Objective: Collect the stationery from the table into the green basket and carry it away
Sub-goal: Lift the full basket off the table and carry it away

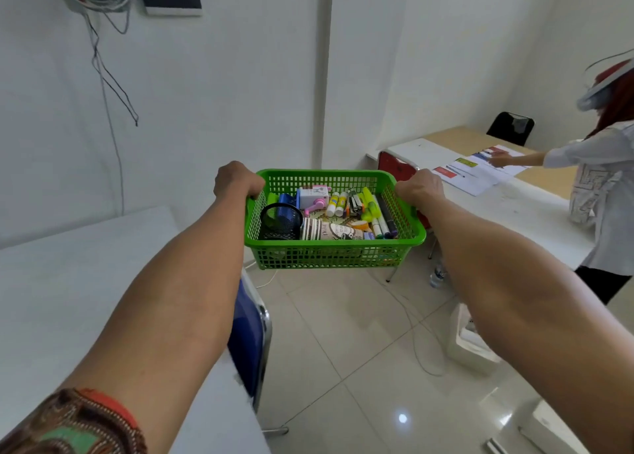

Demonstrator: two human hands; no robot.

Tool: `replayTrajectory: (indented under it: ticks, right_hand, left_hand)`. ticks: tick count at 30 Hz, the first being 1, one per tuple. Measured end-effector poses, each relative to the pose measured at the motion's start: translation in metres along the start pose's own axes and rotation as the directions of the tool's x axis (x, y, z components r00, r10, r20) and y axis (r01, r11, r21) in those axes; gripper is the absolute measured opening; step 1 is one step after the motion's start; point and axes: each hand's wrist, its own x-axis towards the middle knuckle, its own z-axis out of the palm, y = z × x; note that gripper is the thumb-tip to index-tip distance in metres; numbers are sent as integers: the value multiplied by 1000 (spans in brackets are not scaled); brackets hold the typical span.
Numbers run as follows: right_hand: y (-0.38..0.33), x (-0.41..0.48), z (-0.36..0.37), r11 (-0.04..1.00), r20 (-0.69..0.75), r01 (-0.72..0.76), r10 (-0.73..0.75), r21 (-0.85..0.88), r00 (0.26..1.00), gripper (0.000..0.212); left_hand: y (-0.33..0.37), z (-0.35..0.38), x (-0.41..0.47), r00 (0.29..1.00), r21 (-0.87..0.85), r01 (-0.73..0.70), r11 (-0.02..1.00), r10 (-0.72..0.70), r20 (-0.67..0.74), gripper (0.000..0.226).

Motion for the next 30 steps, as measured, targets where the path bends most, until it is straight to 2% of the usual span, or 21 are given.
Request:
replayTrajectory:
  ticks: [6, 11, 15, 21, 25, 30]
  right_hand:
    - [-8, 87, 14, 1000, 17, 4, -4, 10, 1000, 41]
    - [-17, 148, 24, 999, 38, 31, -30, -16, 999, 24]
    - [-25, 195, 34, 998, 73, 50, -47, -30, 996, 20]
    - [-32, 294, 72, 997, 148, 59, -51, -51, 988, 30]
    - [-39, 371, 106, 991, 206, 126, -115, -44, 972, 40]
    - [-51, 463, 142, 960, 303, 259, -217, -105, 928, 22]
  left_hand:
    - [42, 28, 64, 999, -23, 28, 999, -28, -17, 19]
    - [71, 50, 104, 998, -30, 51, 998, -52, -32, 21]
    - [85, 67, 133, 996, -26, 86, 996, -87, -19, 21]
    - [109, 107, 197, 987, -9, 159, 987, -159, -22, 17]
    - [124, 142, 248, 975, -11, 216, 976, -217, -44, 20]
    - [147, 186, 316, 948, -3, 314, 949, -314, -58, 19]
